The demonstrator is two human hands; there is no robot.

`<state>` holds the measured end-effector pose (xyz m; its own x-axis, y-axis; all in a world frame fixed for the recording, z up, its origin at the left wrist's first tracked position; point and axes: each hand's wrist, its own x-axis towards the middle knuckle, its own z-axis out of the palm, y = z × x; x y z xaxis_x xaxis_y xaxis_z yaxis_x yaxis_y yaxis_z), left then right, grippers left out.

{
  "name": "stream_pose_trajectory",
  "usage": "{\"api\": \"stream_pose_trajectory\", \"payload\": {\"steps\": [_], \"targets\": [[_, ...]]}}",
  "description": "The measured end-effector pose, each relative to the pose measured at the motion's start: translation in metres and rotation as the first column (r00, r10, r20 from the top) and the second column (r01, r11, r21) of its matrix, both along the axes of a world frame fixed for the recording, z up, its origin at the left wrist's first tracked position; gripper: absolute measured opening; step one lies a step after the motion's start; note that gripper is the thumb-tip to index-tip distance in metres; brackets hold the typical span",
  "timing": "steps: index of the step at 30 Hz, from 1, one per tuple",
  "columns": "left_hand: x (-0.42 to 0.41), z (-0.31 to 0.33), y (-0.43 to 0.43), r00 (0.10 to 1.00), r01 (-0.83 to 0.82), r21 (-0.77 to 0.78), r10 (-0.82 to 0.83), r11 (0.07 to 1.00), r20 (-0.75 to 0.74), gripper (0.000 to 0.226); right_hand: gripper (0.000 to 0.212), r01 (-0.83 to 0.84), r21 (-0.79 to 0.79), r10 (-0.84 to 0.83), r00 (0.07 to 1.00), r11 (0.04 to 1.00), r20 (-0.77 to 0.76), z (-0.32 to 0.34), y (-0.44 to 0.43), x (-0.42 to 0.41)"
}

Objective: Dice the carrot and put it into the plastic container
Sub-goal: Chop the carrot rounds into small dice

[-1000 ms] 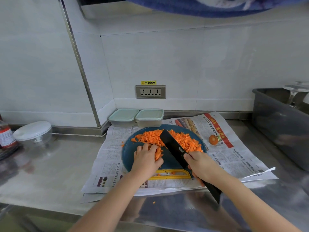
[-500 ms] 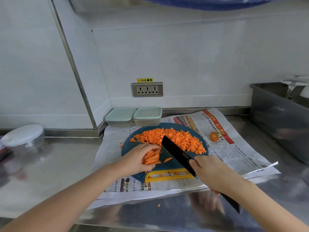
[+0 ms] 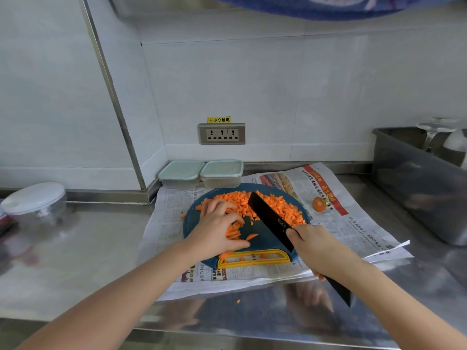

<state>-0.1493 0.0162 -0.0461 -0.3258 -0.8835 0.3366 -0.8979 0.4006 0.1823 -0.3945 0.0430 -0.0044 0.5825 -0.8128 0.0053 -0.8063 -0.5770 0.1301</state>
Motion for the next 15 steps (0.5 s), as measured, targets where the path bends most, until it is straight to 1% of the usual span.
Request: {"api": "stream_pose_trajectory", "payload": {"steps": [3, 6, 7, 9, 11, 12, 13, 15], "targets": [[-0.020, 0.001, -0.002, 0.997, -0.055, 0.025, 0.053, 0.998, 0.061, 0.045, 0.031, 0.016, 0.006, -0.016, 1.000, 1.000, -0.016, -0.004, -0.003, 0.001], [-0.037, 0.002, -0.004, 0.997, -0.079, 0.041, 0.079, 0.996, 0.015, 0.029, 0.033, 0.036, -0.018, -0.035, 0.999, 0.999, 0.037, -0.001, -0.002, 0.003], [-0.042, 0.003, -0.003, 0.997, -0.075, 0.046, 0.074, 0.996, 0.012, 0.027, 0.033, 0.064, -0.003, -0.063, 0.994, 0.998, 0.087, -0.002, -0.002, 0.002], [-0.048, 0.004, 0.001, 0.997, -0.079, 0.032, 0.078, 0.996, 0.020, 0.026, 0.032, 0.087, 0.032, -0.091, 0.987, 0.996, 0.134, -0.005, -0.003, 0.002], [-0.051, 0.004, 0.009, 0.993, -0.102, -0.012, 0.102, 0.995, 0.064, 0.025, 0.028, 0.108, 0.073, -0.119, 0.980, 0.991, 0.159, -0.007, -0.004, 0.000], [-0.049, 0.003, 0.013, 0.987, -0.127, -0.036, 0.130, 0.991, 0.093, 0.026, 0.028, 0.112, 0.077, -0.124, 0.978, 0.991, 0.167, -0.007, -0.005, -0.001], [-0.046, 0.001, 0.017, 0.980, -0.162, -0.059, 0.167, 0.985, 0.110, 0.026, 0.031, 0.125, 0.112, -0.148, 0.964, 0.986, 0.222, -0.008, -0.005, -0.001], [-0.038, -0.007, 0.022, 0.967, -0.235, -0.133, 0.245, 0.963, 0.063, 0.027, 0.036, 0.140, 0.151, -0.179, 0.942, 0.979, 0.285, -0.009, -0.005, 0.000]]}}
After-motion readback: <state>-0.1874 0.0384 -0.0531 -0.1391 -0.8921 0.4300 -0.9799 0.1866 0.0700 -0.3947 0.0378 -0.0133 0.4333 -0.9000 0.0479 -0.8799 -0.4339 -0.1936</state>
